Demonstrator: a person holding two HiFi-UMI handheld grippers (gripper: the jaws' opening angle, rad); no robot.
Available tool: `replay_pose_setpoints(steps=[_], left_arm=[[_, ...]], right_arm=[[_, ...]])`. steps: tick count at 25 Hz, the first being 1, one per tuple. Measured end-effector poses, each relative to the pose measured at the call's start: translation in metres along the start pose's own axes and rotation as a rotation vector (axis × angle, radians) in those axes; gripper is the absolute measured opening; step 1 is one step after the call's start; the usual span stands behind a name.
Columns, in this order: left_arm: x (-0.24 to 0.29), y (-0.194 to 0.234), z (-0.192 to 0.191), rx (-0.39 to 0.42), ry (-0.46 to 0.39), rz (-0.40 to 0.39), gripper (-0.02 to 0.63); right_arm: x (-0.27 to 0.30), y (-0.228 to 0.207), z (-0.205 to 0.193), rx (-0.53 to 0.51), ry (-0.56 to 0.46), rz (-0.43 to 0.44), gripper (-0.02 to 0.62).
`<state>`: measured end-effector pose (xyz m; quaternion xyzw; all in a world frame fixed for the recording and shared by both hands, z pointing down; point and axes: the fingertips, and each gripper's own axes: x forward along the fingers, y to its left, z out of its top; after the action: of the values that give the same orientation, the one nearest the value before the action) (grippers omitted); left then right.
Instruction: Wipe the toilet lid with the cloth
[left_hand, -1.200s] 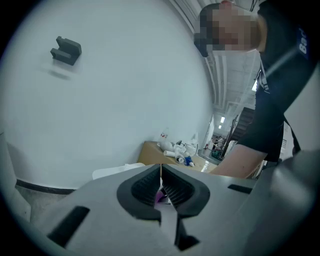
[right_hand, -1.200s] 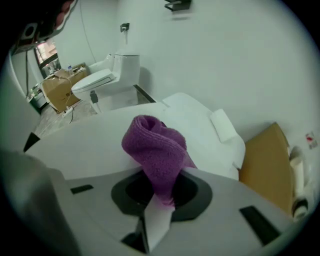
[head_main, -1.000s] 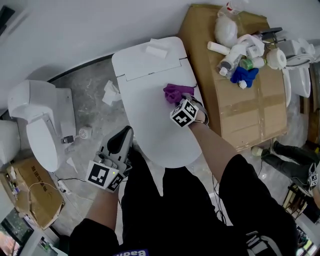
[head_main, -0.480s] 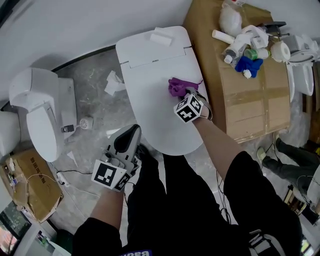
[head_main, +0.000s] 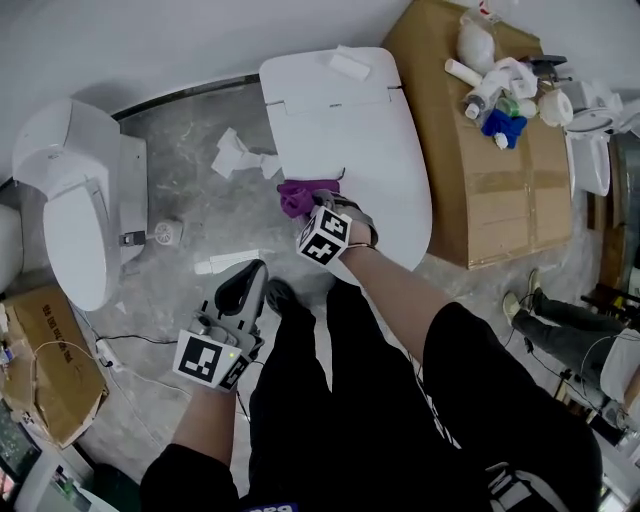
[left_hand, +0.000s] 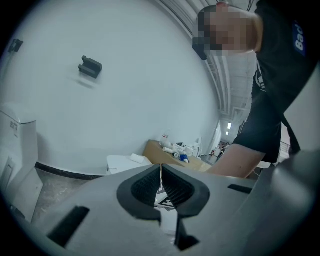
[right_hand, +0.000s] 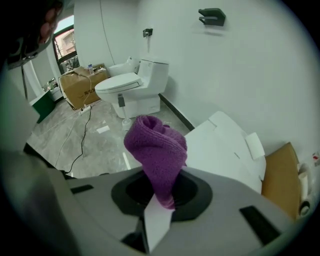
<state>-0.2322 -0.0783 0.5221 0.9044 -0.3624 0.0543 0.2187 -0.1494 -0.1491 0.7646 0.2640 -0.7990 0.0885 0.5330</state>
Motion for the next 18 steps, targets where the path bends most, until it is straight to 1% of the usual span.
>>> replay_pose_setpoints(steps=[3, 6, 10, 15, 18], left_arm=[[-0.010, 0.001, -0.006, 0.000, 0.001, 0.010, 0.025], [-0.012, -0.006, -0.007, -0.004, -0.010, 0.026, 0.026], [0.000, -0.018, -0.011, -0.017, -0.035, 0.036, 0.026], [0.032, -0.052, -0.017, -0.009, -0.038, 0.038, 0.026], [0.054, -0.076, -0.019, 0.005, -0.048, 0.034, 0.025]], right_arm=[[0.006, 0.012, -0.002, 0.045, 0.010, 0.020, 0.066], [0.007, 0.005, -0.026, 0.090, 0.021, 0.003, 0.066], [-0.004, -0.027, -0.086, 0.119, 0.057, -0.065, 0.066], [-0.029, -0.065, -0.176, 0.247, 0.097, -0.121, 0.066], [-0.037, -0.090, -0.215, 0.294, 0.103, -0.154, 0.066]])
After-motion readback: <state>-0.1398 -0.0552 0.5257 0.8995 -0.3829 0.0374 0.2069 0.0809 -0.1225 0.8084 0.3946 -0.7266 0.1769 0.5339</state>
